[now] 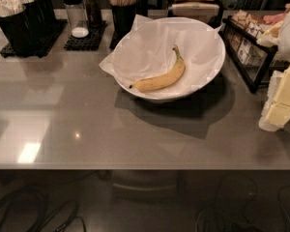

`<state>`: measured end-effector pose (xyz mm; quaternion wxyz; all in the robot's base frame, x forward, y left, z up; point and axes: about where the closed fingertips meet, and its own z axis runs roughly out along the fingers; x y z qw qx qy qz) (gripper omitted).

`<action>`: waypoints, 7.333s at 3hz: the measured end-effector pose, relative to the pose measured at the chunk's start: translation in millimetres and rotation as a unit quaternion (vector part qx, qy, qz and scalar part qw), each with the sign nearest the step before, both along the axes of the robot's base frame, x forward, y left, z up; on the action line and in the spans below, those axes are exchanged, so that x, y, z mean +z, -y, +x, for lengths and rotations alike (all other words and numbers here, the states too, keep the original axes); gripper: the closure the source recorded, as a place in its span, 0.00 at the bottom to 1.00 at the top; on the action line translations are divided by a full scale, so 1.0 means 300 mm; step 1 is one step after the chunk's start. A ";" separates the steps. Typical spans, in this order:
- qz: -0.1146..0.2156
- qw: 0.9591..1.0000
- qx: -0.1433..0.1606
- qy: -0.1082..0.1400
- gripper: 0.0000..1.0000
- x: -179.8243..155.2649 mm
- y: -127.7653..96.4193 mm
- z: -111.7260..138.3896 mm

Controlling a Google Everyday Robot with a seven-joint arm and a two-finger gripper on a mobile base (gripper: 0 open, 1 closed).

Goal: Pick banana from white bowl

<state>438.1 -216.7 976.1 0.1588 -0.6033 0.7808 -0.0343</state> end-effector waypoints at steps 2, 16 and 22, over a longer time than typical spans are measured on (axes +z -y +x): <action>0.031 0.999 0.034 0.028 0.00 0.035 -0.062 0.097; 0.266 0.933 0.224 -0.092 0.11 -0.464 -0.644 0.619; 0.235 0.942 0.231 -0.057 0.17 -0.304 -0.576 0.615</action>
Offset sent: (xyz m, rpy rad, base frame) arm 0.0730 0.0469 0.0250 0.1637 -0.1268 0.1816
